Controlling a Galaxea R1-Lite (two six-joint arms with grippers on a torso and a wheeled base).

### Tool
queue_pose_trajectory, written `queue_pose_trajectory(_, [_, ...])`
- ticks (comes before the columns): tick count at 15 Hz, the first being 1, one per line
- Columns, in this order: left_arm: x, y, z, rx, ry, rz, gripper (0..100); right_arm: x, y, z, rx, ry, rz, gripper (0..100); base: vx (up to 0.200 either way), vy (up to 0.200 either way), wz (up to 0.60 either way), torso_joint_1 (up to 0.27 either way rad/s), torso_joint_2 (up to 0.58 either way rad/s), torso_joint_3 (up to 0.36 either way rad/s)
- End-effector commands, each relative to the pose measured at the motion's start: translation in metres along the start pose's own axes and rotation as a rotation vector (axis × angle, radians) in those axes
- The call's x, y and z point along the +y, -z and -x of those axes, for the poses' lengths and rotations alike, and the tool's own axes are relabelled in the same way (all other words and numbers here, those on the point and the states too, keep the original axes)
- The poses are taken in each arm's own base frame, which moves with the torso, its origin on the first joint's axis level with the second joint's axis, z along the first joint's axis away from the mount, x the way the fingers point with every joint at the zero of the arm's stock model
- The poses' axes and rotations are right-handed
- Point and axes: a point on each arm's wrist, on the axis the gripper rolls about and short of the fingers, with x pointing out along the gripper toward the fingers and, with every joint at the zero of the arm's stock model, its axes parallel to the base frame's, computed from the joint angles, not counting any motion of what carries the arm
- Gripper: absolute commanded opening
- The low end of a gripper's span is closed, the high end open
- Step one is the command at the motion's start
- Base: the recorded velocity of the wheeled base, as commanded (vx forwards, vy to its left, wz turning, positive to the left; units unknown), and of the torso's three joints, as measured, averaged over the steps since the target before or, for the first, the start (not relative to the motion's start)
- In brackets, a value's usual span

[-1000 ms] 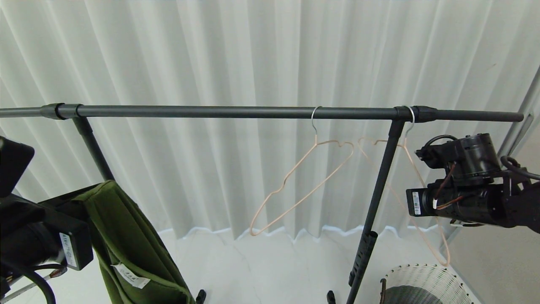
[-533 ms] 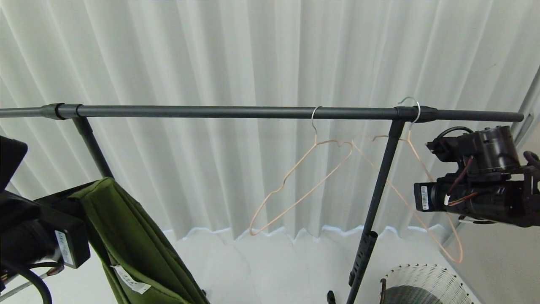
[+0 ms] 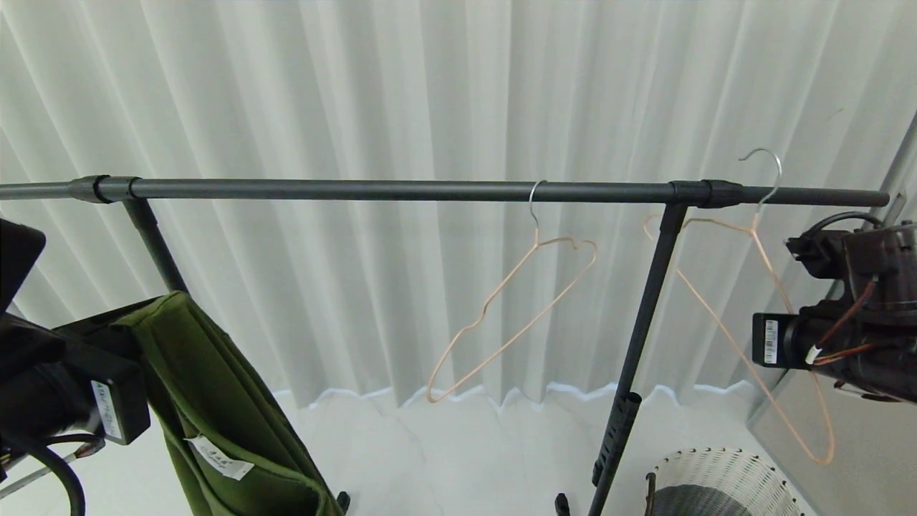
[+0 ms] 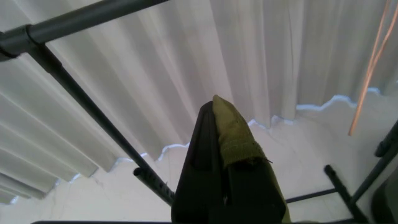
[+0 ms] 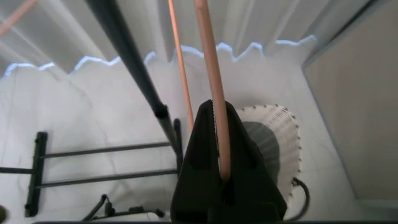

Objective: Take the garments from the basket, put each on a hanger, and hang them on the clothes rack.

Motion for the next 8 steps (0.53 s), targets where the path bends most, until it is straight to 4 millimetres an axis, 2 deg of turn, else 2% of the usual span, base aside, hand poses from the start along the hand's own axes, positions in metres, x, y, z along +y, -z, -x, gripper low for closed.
queue_pose_trajectory(1, [0.002,0.000,-0.001,0.006,-0.019,-0.010,0,-0.014,0.012,0.024,-0.030,0.005,-0.011,0,-0.200,0.000,0.00,0.007,0.00,0.007])
queue_pose_trajectory(4, [0.002,0.000,-0.001,0.007,-0.022,-0.009,0,-0.025,0.027,0.039,-0.032,0.008,-0.010,0,-0.200,0.000,0.00,0.010,0.01,-0.001])
queue_pose_trajectory(8, [0.002,0.001,-0.002,0.012,-0.020,-0.011,0,-0.037,0.050,0.048,-0.006,0.024,0.010,0,-0.200,0.000,0.00,-0.004,0.00,0.004])
